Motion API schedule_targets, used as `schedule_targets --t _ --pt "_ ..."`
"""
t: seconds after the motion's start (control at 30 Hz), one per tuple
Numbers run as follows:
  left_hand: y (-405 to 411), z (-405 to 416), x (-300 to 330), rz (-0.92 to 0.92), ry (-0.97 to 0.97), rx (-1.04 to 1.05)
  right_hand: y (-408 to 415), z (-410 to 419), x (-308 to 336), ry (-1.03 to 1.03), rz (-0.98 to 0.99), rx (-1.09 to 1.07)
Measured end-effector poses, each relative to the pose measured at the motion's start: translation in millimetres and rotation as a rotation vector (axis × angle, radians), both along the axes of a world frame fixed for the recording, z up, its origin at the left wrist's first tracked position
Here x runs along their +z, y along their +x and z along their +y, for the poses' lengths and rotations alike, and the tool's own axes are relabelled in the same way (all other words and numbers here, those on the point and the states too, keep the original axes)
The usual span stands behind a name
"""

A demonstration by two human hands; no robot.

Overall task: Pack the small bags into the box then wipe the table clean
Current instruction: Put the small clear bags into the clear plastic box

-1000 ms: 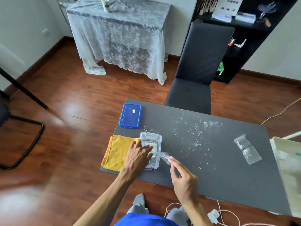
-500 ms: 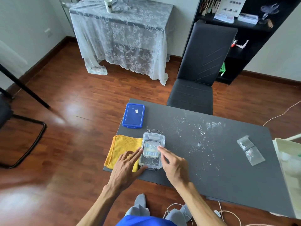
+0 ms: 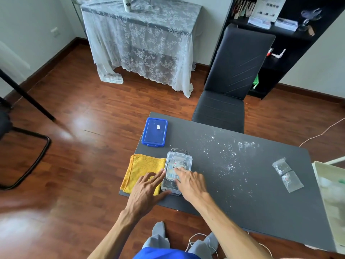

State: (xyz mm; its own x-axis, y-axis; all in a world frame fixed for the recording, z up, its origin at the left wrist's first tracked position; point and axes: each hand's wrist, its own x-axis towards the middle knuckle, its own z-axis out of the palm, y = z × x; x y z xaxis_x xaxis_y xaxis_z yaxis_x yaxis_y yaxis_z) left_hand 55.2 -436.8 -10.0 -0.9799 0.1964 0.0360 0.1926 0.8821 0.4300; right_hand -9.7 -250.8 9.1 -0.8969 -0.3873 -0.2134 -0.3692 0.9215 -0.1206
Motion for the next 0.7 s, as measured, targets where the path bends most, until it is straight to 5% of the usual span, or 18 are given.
schedule_targets --t 0.17,0.43,0.7 --pt "-1 -2 1 -0.027 0.052 0.014 0 10 4 -0.082 -0.048 -0.012" --pt "-4 11 8 0.029 0.248 0.059 24 60 17 -0.670 0.086 -0.333" --pt "-49 97 38 0.059 0.247 -0.128 37 145 19 -0.718 0.211 -0.676"
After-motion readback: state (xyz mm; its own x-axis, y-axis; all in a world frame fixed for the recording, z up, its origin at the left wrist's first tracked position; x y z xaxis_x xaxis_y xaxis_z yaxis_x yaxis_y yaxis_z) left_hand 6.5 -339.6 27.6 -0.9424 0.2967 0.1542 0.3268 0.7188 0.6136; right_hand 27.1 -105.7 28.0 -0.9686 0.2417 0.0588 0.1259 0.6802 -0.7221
